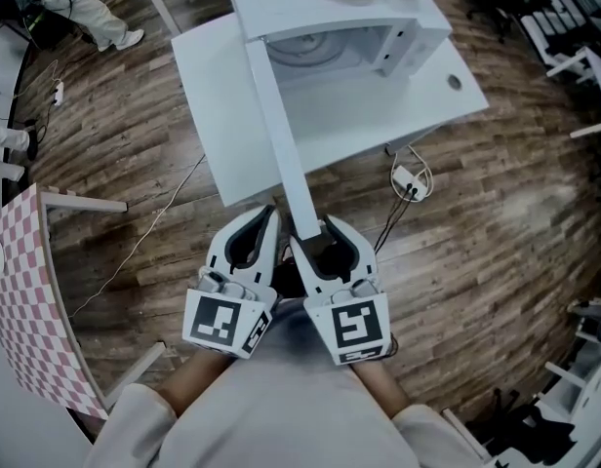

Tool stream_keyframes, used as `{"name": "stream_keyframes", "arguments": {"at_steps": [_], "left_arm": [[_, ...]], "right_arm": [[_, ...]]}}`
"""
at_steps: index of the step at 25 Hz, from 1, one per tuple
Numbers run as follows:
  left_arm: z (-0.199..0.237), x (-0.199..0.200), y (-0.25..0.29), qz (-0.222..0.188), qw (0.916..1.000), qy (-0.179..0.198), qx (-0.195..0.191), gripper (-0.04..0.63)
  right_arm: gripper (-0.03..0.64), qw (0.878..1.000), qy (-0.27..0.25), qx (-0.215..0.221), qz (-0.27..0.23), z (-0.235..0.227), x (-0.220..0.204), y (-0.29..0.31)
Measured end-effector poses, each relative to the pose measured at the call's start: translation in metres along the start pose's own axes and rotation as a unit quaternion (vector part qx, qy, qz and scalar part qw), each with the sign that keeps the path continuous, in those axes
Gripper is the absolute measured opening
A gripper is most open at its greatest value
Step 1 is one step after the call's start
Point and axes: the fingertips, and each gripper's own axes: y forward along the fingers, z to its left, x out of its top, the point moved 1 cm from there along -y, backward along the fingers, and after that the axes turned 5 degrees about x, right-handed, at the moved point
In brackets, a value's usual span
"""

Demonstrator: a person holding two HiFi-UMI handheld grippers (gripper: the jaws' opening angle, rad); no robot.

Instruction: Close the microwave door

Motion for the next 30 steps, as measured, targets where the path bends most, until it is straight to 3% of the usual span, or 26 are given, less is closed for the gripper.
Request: {"name": "stream_keyframes", "arguments": {"at_steps": [14, 21, 30], "left_arm": [[-0.039, -0.002, 0.043, 0.015, 0.9980, 0.013, -0.060, 0.009], [-0.060, -0.002, 0.071, 0.027, 0.9969, 0.021, -0.070, 0.009], [-0.086, 0.006, 0.117, 0.026, 0.9970, 0.021, -0.071, 0.009]], "right_arm": [[0.207, 0.996, 0.041, -0.083, -0.012, -0.070, -0.006, -0.025], [0.166, 0.995, 0.040, -0.091, -0.023, -0.107, 0.002, -0.028], [0.166, 0.996, 0.027, -0.089, -0.011, -0.159, 0.008, -0.029]]}}
